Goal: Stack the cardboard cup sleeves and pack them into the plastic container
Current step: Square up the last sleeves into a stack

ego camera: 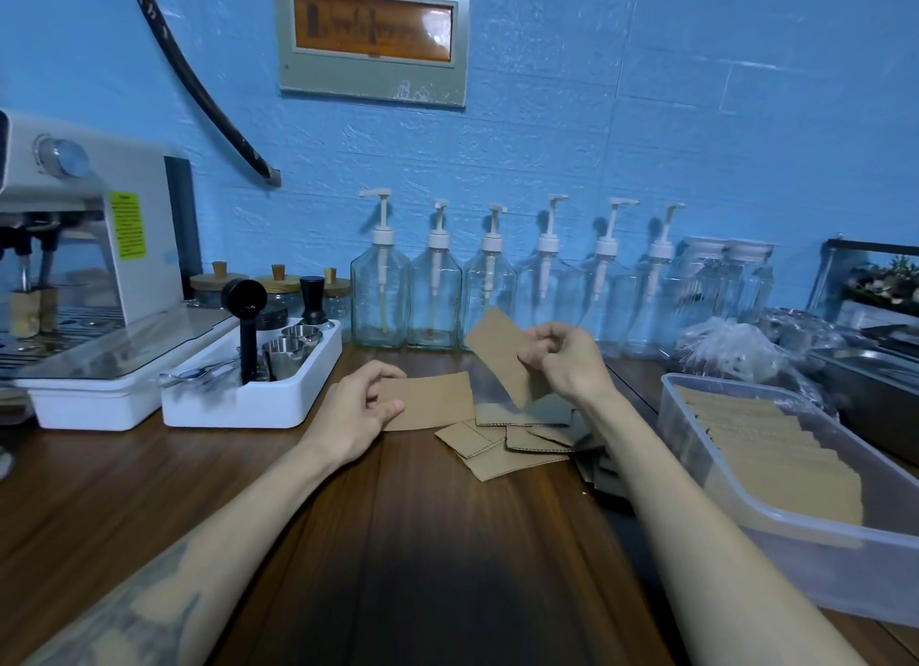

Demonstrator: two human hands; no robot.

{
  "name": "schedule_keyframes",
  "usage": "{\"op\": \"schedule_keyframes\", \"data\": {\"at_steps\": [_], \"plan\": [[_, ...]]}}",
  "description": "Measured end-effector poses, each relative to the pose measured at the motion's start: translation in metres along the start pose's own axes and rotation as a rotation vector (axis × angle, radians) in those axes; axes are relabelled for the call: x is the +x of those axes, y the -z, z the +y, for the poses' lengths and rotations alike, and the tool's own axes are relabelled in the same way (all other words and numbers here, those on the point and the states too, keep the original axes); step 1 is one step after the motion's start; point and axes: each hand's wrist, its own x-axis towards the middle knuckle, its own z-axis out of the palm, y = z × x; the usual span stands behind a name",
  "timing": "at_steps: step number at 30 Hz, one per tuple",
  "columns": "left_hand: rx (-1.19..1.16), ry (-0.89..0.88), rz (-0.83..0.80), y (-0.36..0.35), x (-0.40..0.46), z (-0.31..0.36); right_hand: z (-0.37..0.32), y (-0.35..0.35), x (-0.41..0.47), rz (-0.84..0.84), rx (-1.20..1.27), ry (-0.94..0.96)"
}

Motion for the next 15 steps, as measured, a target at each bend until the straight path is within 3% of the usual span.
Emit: {"op": "schedule_keyframes", "data": {"at_steps": [5, 9, 13, 15], "plan": [[0.018, 0.031, -0.041, 0.000, 0.000, -0.004, -0.008, -0.011, -0.009, -0.144, 0.333, 0.036], [-0.016, 0.047, -0.065, 0.002, 0.000, -0.005, -0.006, -0.028, -0.015, -0.150, 0.387, -0.023], [-0.119, 0.057, -0.117, 0.002, -0.001, -0.002, 0.001, -0.045, -0.012, -0.041, 0.278, -0.103], [-0.141, 0.062, -0.145, 0.002, -0.002, -0.001, 0.005, -0.048, -0.014, -0.006, 0.048, -0.037]]}}
